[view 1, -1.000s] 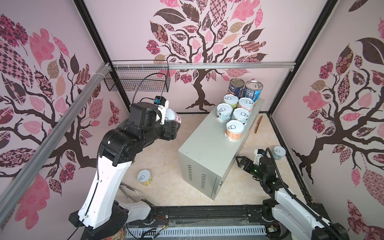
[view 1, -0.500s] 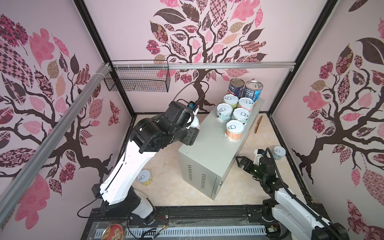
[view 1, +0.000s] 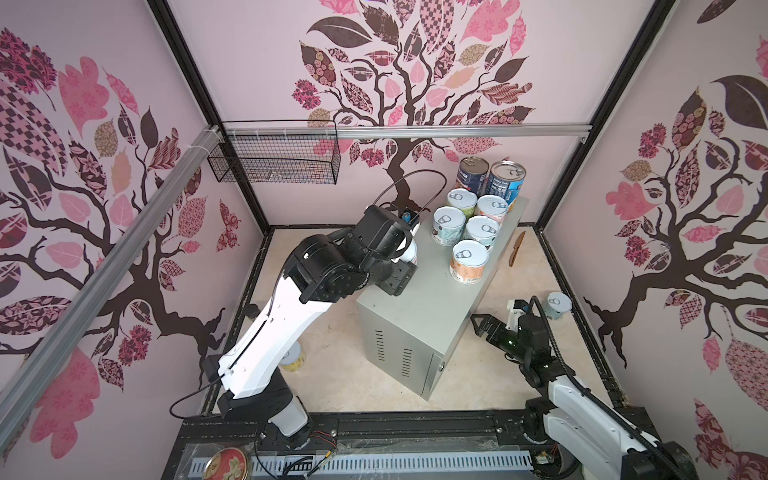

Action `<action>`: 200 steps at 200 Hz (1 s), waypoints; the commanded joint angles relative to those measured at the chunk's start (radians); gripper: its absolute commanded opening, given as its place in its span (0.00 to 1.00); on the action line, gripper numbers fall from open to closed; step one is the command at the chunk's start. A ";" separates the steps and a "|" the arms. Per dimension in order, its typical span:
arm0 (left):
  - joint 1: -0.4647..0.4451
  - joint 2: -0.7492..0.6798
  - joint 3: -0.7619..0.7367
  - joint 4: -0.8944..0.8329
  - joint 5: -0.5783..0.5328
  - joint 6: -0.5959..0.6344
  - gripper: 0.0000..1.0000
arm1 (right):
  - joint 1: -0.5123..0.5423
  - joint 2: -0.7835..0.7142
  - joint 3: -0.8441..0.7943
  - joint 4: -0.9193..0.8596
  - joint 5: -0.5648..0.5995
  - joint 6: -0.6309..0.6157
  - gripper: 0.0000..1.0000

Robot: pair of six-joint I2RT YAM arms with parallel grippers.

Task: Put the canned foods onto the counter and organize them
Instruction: 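Carry the pink can with the left gripper up over the box top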

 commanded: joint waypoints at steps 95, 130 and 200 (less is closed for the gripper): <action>-0.005 0.123 0.127 0.102 0.061 0.037 0.55 | -0.002 -0.003 -0.013 0.038 -0.037 0.002 1.00; -0.001 0.172 0.181 0.111 0.063 0.040 0.57 | -0.002 -0.016 -0.016 0.038 -0.040 0.004 1.00; 0.024 0.221 0.197 0.123 0.088 0.037 0.62 | -0.002 -0.013 -0.017 0.045 -0.052 0.007 1.00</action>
